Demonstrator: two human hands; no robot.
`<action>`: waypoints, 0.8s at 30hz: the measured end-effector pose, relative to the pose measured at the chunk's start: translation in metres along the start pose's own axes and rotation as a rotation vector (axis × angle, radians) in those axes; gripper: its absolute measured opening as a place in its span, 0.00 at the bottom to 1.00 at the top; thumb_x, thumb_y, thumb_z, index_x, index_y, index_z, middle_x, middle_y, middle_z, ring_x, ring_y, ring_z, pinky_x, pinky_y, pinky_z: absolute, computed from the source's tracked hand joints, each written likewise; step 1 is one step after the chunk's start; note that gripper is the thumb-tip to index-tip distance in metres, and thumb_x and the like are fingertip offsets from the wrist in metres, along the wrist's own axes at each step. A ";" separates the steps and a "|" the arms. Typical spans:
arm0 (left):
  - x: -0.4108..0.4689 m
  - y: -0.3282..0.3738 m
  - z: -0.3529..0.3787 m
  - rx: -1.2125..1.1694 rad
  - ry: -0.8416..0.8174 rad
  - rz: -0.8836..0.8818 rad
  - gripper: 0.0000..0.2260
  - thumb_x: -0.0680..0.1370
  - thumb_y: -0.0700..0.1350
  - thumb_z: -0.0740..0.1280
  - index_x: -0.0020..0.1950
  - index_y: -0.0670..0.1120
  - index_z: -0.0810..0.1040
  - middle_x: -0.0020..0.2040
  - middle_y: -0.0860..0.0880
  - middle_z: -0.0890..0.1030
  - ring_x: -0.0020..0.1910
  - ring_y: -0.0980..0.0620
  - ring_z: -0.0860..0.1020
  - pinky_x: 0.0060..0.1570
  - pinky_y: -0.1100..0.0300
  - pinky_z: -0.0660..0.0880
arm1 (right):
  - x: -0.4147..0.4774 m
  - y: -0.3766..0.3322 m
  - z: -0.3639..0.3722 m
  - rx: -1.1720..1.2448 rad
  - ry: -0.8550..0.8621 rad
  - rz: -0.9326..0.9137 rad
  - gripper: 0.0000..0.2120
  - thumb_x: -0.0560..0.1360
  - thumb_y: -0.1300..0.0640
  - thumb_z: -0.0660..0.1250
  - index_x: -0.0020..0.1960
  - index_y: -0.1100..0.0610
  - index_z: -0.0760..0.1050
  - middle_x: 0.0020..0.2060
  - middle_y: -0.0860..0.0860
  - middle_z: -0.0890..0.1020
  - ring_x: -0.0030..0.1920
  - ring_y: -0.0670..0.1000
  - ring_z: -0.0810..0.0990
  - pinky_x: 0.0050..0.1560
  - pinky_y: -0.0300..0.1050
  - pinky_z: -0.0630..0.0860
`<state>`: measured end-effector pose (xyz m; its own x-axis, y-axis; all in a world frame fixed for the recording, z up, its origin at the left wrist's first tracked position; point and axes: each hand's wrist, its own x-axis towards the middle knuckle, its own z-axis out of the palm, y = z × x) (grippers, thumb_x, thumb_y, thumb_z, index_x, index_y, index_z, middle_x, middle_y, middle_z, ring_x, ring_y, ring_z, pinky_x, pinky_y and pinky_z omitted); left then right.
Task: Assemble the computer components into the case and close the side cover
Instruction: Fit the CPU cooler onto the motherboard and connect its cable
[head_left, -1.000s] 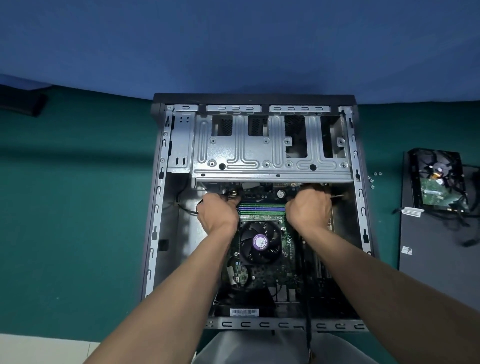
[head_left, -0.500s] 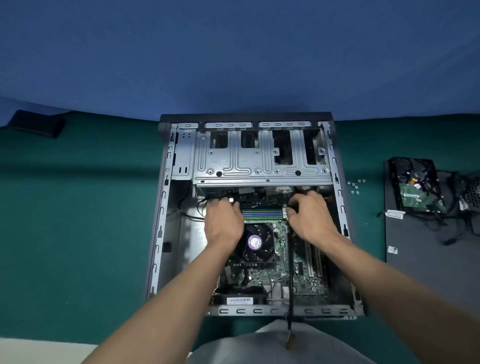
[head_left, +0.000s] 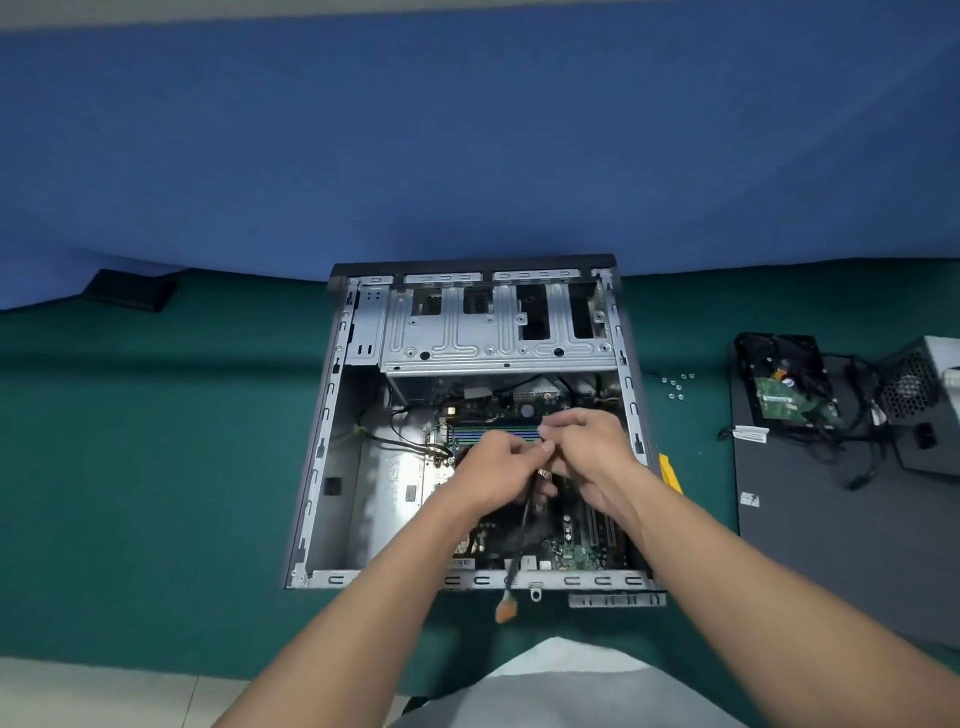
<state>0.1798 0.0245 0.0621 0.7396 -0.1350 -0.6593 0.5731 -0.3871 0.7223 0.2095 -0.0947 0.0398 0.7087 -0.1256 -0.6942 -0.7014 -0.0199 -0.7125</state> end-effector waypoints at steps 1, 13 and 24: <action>-0.004 0.003 -0.002 -0.121 -0.065 -0.028 0.13 0.82 0.50 0.63 0.49 0.43 0.81 0.38 0.45 0.85 0.36 0.50 0.81 0.41 0.58 0.77 | 0.002 -0.003 0.000 0.013 0.007 -0.015 0.07 0.74 0.68 0.67 0.41 0.58 0.78 0.40 0.58 0.82 0.40 0.58 0.82 0.41 0.51 0.81; -0.007 0.055 -0.023 -0.888 0.154 -0.125 0.09 0.84 0.38 0.56 0.50 0.35 0.73 0.32 0.43 0.83 0.28 0.52 0.81 0.29 0.64 0.80 | -0.041 -0.024 -0.044 -0.303 -0.417 -0.283 0.12 0.79 0.45 0.62 0.52 0.52 0.77 0.44 0.50 0.83 0.42 0.49 0.82 0.41 0.43 0.77; 0.010 0.055 -0.005 -1.202 0.223 -0.045 0.13 0.84 0.41 0.56 0.60 0.33 0.72 0.42 0.41 0.84 0.39 0.48 0.83 0.36 0.61 0.81 | -0.045 0.005 -0.069 -0.028 -0.546 -0.134 0.04 0.73 0.68 0.70 0.47 0.63 0.80 0.38 0.56 0.84 0.39 0.52 0.82 0.38 0.42 0.79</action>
<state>0.2204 0.0060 0.0965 0.6875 0.0619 -0.7235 0.4729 0.7180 0.5108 0.1687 -0.1574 0.0750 0.7231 0.4117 -0.5547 -0.5987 -0.0271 -0.8005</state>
